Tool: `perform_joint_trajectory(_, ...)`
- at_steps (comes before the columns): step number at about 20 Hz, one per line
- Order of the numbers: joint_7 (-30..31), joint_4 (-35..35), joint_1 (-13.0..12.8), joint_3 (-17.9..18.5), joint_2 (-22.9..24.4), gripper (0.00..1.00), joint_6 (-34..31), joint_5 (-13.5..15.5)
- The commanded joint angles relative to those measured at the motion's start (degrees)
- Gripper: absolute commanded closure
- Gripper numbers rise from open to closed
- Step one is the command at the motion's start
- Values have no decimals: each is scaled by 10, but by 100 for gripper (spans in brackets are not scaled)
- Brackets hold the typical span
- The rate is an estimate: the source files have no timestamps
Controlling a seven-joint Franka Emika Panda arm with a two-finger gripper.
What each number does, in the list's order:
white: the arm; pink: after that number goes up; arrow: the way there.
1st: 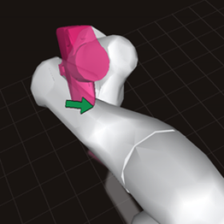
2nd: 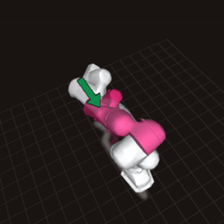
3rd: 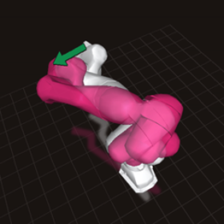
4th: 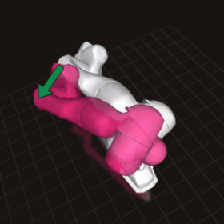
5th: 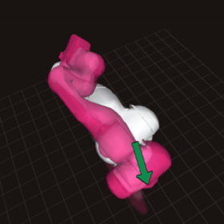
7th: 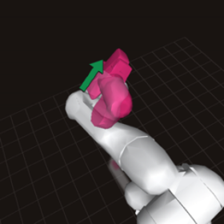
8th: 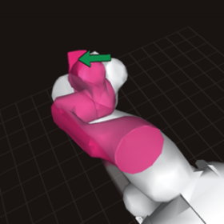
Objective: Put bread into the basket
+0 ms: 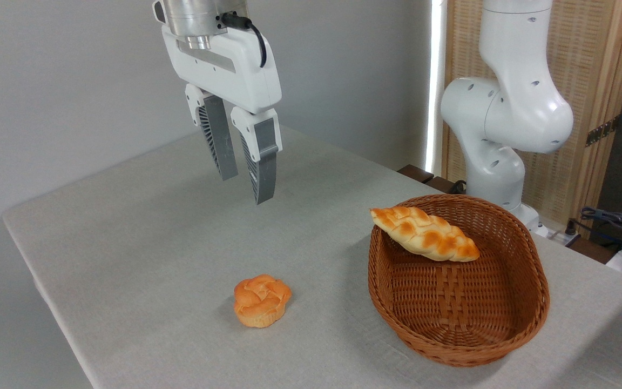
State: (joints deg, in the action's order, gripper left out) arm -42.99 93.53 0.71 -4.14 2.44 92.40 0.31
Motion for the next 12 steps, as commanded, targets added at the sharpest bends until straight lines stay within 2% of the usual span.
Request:
perform_joint_trajectory(1,-5,-12,3,4,-5,0,-4,-5)
perform_joint_trajectory(4,-6,-12,-2,24,-3,0,-4,-2)
perform_joint_trajectory(12,-10,-13,-4,45,-3,0,-4,0)
